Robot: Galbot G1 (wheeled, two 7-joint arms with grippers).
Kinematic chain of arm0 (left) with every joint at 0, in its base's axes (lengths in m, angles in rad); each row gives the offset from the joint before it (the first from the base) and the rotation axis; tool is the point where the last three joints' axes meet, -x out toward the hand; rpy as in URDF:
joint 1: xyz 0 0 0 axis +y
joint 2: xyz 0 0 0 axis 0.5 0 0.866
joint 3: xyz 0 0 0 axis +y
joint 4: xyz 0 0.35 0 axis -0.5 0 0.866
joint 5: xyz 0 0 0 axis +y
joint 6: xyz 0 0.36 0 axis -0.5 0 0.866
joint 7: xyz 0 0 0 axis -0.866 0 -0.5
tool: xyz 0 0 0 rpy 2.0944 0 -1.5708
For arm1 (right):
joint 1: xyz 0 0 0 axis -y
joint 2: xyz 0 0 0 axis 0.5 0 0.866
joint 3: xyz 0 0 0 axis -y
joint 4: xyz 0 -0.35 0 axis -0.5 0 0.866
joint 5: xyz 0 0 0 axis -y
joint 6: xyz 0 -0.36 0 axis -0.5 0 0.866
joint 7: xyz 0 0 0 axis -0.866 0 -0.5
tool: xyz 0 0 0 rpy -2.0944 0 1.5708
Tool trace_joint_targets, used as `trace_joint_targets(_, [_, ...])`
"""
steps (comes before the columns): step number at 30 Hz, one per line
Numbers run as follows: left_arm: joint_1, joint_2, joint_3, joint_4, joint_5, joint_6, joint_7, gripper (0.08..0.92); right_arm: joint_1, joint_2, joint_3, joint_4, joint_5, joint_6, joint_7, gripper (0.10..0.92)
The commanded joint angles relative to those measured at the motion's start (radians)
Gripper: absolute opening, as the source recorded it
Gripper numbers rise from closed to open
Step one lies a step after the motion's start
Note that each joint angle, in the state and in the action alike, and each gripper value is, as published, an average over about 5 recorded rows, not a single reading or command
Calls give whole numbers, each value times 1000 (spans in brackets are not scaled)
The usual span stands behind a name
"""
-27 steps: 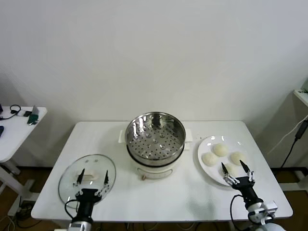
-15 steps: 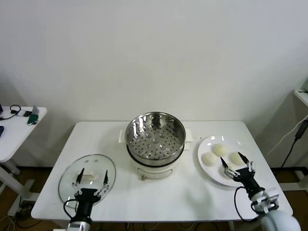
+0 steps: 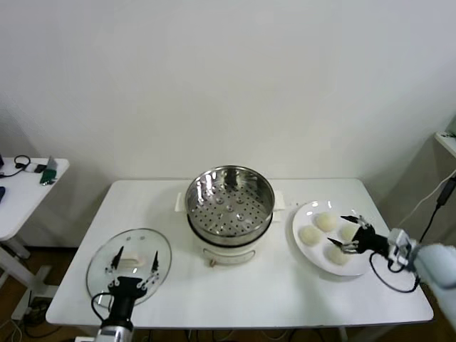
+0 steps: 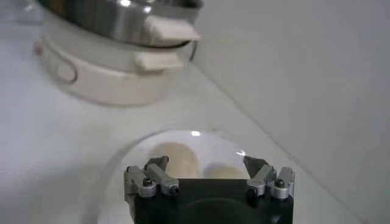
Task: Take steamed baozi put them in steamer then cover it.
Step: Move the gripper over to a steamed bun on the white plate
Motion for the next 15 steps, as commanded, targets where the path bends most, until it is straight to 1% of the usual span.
trace_joint_targets(1, [-3,15,-12,-6,-2,14,3,823,660,-113,-624,-271,-110,4,-239,823])
trace_joint_targets(5, [6,20,-15,-19,-20,38,-2,823,870,-50,-854,-383,-103,44,-262,823])
trace_joint_targets(8, [8,22,-14,-38,-53,72,-5,823,968,31,-986,-476,-123,76,-275,823])
trace_joint_targets(15, [-5,26,-28,-51,-47,92,-14,823,1022,220,-1091,-656,-172,123,-288,823])
